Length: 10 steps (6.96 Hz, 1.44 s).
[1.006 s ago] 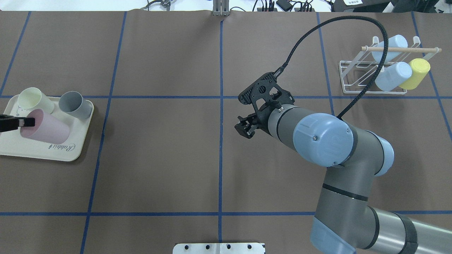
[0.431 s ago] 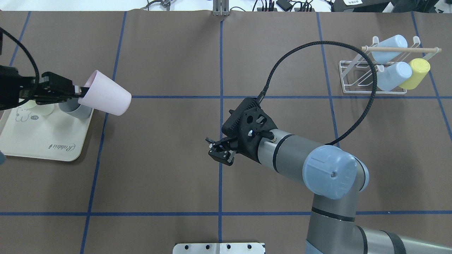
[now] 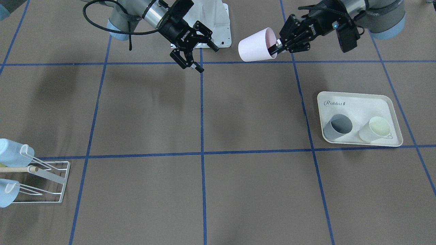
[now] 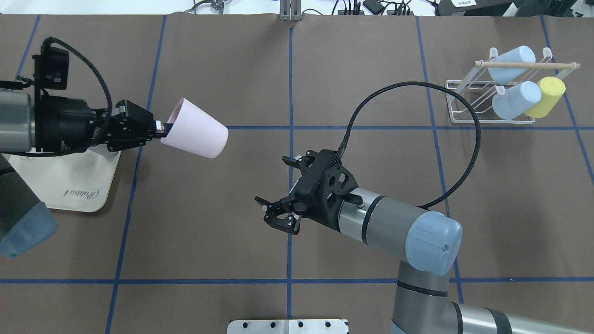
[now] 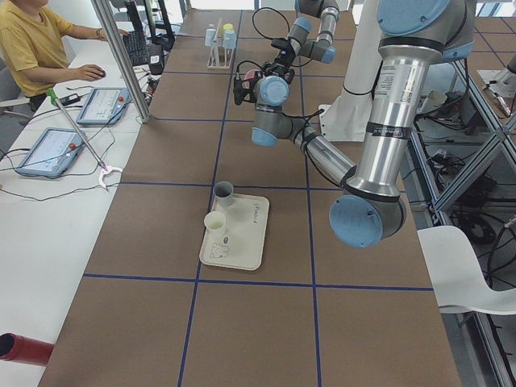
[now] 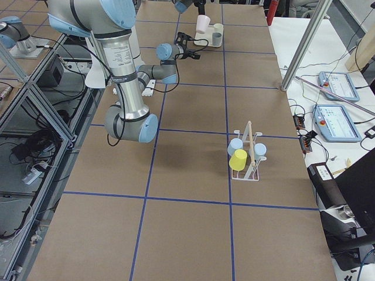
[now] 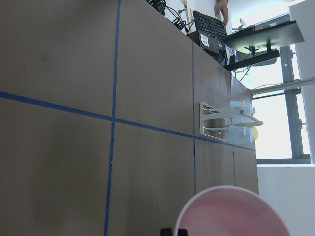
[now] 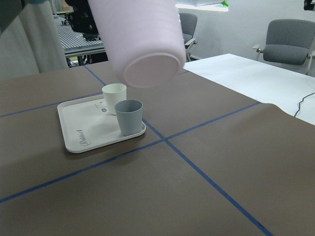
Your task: Transfer IKEA cup to right arm and place on rack
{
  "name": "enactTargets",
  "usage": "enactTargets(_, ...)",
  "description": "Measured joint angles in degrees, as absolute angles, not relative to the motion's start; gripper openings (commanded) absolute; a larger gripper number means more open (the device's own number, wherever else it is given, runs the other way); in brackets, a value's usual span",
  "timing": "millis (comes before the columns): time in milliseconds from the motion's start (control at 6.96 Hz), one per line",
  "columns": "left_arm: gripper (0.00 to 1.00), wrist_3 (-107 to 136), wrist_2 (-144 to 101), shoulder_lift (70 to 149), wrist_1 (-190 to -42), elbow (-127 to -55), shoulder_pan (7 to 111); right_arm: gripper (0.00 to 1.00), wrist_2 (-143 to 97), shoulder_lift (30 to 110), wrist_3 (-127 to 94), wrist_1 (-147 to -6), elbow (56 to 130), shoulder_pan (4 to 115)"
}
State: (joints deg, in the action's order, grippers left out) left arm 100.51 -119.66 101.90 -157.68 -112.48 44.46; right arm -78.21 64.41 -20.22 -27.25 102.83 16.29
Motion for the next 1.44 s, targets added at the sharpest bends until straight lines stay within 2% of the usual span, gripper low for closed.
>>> enactTargets(718,0.0,101.8,-111.7,104.3,-157.5,-110.8,36.0,0.99,-78.1,63.9,-19.1,-25.5,102.6,15.9)
enactTargets(1437,0.0,101.1,-110.9,104.7,-156.8,-110.4,33.5,0.99,-78.1,63.9,-14.0,-25.5,102.7,15.9)
